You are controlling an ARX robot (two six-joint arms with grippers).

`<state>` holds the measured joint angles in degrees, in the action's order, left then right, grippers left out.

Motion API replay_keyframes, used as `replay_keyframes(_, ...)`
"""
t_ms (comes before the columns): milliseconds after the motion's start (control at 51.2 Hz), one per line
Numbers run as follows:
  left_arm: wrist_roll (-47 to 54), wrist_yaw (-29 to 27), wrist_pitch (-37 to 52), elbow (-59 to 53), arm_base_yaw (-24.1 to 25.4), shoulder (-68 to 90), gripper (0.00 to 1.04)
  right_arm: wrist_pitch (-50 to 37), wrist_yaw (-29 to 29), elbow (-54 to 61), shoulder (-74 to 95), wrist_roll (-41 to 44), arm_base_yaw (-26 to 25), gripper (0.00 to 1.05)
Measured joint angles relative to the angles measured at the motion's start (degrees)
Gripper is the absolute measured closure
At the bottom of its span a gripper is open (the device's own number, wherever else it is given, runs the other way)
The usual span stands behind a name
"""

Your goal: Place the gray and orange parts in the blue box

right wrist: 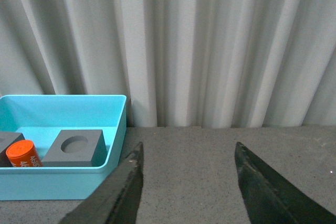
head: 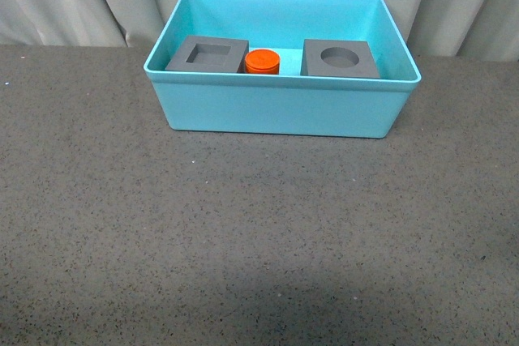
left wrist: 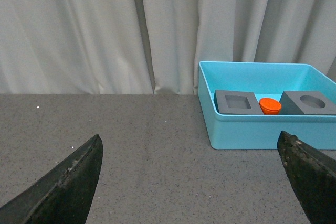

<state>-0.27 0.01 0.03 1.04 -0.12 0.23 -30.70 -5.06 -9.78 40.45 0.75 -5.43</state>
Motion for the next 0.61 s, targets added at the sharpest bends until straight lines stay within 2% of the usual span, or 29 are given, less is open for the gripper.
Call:
replay_keyframes(39, 0.0, 0.0, 0.0, 0.0, 0.0, 0.0, 0.07, 0.4, 1.1, 0.8, -1.4, -0.1, 1.1, 0.64)
replay_keyframes(78, 0.0, 0.0, 0.0, 0.0, 0.0, 0.0, 0.07, 1.0, 4.5, 1.7, -2.3, -0.2, 3.3, 0.72)
replay_keyframes(234, 0.0, 0.0, 0.0, 0.0, 0.0, 0.0, 0.07, 3.2, 5.0, 4.5, -7.3, -0.2, 5.2, 1.04)
replay_keyframes(606, 0.0, 0.0, 0.0, 0.0, 0.0, 0.0, 0.07, 8.8, 5.0, 7.3, -15.8, -0.2, 5.3, 1.04)
